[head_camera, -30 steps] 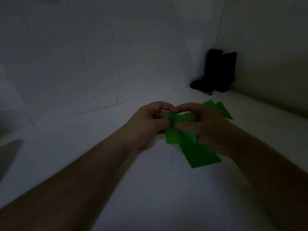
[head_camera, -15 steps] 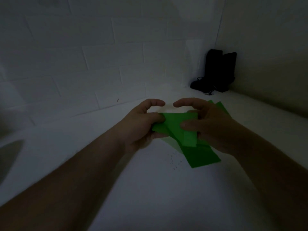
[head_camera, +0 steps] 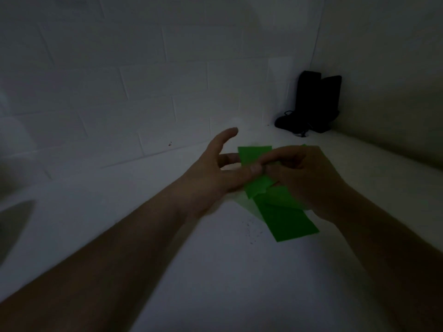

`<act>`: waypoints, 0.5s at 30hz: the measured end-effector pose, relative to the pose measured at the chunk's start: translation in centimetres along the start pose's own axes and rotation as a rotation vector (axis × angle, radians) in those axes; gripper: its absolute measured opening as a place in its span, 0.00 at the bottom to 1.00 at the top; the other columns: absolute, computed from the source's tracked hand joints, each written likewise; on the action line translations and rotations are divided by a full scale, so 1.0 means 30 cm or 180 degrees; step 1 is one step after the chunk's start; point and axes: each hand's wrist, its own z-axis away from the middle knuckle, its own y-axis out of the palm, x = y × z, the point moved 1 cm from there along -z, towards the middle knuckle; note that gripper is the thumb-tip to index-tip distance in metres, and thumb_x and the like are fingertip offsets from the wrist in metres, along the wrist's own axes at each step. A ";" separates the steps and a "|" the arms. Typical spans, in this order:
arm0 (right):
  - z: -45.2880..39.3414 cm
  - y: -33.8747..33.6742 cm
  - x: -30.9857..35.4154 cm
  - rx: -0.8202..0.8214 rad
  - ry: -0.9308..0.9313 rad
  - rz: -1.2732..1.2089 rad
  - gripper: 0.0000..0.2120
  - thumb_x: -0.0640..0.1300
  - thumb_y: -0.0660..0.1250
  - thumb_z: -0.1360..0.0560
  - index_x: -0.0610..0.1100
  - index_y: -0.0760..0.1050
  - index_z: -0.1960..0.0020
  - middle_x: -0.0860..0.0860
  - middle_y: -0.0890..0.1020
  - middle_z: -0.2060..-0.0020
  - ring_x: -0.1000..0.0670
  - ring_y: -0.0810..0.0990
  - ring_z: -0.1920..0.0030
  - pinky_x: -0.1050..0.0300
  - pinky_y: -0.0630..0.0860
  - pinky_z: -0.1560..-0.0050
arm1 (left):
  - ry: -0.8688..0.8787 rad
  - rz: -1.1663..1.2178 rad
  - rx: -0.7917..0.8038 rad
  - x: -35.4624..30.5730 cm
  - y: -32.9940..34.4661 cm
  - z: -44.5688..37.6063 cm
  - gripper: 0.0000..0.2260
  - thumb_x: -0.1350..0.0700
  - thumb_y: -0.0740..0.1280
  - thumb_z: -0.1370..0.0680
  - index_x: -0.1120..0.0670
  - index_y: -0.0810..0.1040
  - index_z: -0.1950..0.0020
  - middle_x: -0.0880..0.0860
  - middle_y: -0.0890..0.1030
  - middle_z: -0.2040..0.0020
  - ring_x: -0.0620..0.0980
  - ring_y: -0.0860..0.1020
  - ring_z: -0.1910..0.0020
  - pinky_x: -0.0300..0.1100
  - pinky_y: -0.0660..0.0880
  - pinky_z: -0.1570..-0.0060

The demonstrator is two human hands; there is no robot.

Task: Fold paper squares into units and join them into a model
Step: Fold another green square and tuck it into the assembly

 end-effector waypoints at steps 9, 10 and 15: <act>-0.002 0.011 -0.005 -0.0070 -0.0298 -0.0115 0.12 0.36 0.70 0.22 0.53 0.85 0.56 0.49 0.86 0.59 0.47 0.85 0.58 0.62 0.82 0.60 | 0.0567 0.0022 -0.0423 0.015 0.001 -0.017 0.28 0.73 0.62 0.20 0.45 0.70 0.29 0.63 0.84 0.43 0.62 0.85 0.47 0.54 0.83 0.46; -0.003 0.011 -0.007 -0.0093 -0.0322 -0.0095 0.12 0.37 0.70 0.22 0.53 0.85 0.55 0.49 0.86 0.59 0.46 0.85 0.58 0.60 0.83 0.58 | 0.0558 0.0149 -0.0399 0.011 0.003 -0.018 0.24 0.74 0.62 0.20 0.49 0.73 0.32 0.63 0.84 0.42 0.62 0.85 0.46 0.53 0.83 0.46; -0.003 0.006 -0.008 -0.0130 -0.0373 -0.0136 0.11 0.36 0.70 0.22 0.52 0.85 0.55 0.52 0.87 0.61 0.49 0.86 0.60 0.58 0.84 0.57 | -0.0057 0.1131 -0.0160 0.000 0.000 -0.024 0.11 0.68 0.62 0.19 0.60 0.83 0.51 0.62 0.85 0.45 0.58 0.84 0.45 0.48 0.81 0.40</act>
